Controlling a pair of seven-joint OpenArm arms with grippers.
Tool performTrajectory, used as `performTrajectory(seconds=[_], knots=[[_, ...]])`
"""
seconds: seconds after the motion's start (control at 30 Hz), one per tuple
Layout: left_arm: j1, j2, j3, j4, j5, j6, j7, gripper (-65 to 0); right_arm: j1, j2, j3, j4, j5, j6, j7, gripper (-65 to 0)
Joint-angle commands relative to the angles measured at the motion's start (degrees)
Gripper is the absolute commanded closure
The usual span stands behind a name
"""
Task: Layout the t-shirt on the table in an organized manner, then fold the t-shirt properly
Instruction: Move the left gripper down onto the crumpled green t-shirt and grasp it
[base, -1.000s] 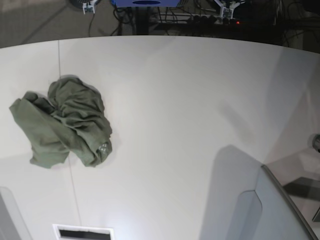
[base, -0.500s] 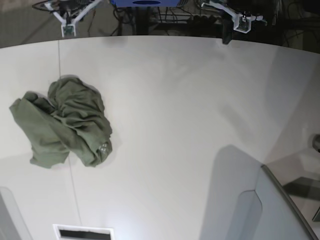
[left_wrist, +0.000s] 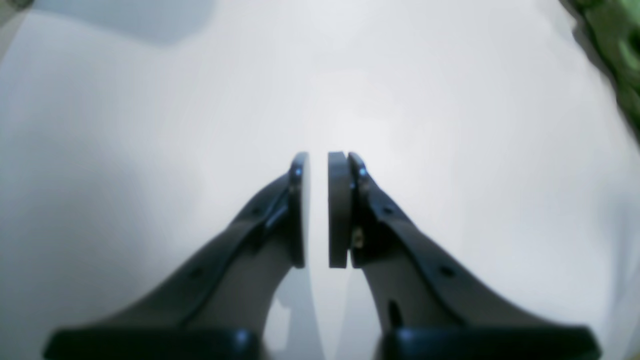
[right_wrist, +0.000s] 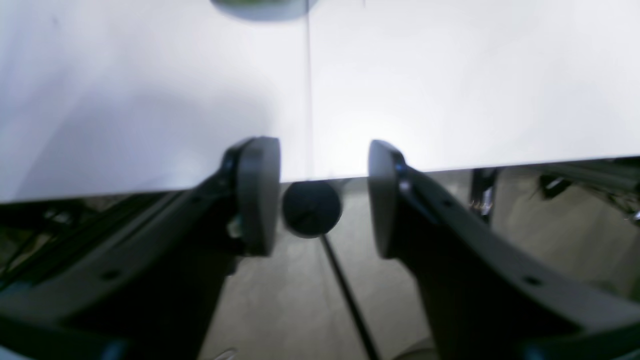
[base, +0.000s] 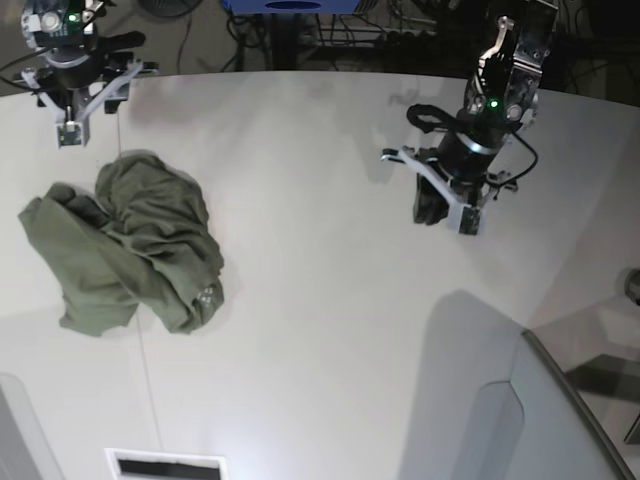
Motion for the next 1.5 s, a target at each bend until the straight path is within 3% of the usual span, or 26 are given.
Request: performTrajectory(seconds=[0.0, 0.13, 0.23, 0.3, 0.37, 0.5, 0.6, 0.73, 0.83, 0.93, 1.03, 1.2, 1.3, 1.47], knots=[[-2.0, 1.3, 0.9, -0.4, -0.5, -0.6, -1.1, -7.9, 0.3, 1.1, 0.8, 0.9, -0.3, 0.9, 1.8, -31.2], [-8.0, 5.8, 3.7, -7.4, -0.5, -0.6, -1.0, -9.7, 3.0, 1.1, 3.9, 0.9, -0.3, 7.9, 2.7, -35.1], [-12.3, 8.2, 6.8, -13.7, -0.5, -0.7, -1.0, -24.4, 3.7, 1.0, 4.3, 0.8, -0.3, 17.5, 2.6, -42.5], [-14.8, 9.1, 9.0, -17.4, -0.5, -0.8, -1.0, -34.1, 3.8, 0.1, 4.9, 0.8, -0.3, 23.7, 3.0, -42.2], [-17.7, 10.3, 10.8, -21.3, -0.6, -2.5, -1.1, -40.8, 4.2, -2.7, 6.1, 0.8, -0.3, 26.6, 3.0, -38.0], [-22.0, 13.7, 11.1, -27.5, -0.6, -11.2, -1.2, -49.2, 6.9, -7.6, 10.2, 0.7, -0.3, 27.1, 2.9, -26.1], [-24.4, 15.7, 11.1, -31.4, -0.6, -16.7, -1.3, -50.8, 8.0, -9.2, 12.3, 0.7, -0.4, 27.1, 2.8, -20.1], [-27.4, 18.9, 11.0, -37.0, -0.6, -20.1, -2.6, -50.8, 8.1, -9.1, 13.3, 0.7, -0.5, 27.1, 2.8, -24.0], [-29.1, 21.4, 11.0, -42.0, -0.6, -22.7, -6.5, -51.3, 8.1, -9.2, 14.5, 0.7, -0.3, 27.1, 2.8, -36.5], [-31.2, 23.5, 11.0, -47.2, -0.6, -24.3, -8.6, -51.3, 8.0, -9.2, 14.5, 0.8, -0.3, 27.1, 3.0, -49.4], [-32.7, 24.8, 11.3, -50.8, -2.8, -24.6, -11.1, -51.3, 8.1, -9.2, 14.5, 0.8, -0.3, 27.1, 3.0, -48.8], [-36.0, 24.6, 11.7, -55.8, -14.3, -24.6, -14.6, -51.3, 8.9, -9.2, 14.5, 0.6, -0.3, 27.1, 3.0, -48.3], [-38.2, 24.9, 11.8, -59.2, -14.7, -24.7, -16.2, -51.3, 9.0, -9.1, 14.5, 0.6, -0.3, 27.1, 3.0, -48.3], [-40.6, 25.0, 19.0, -61.8, -15.2, -24.7, -19.9, -50.5, 9.6, -9.1, 14.5, 0.6, -0.3, 27.1, 3.0, -48.3]])
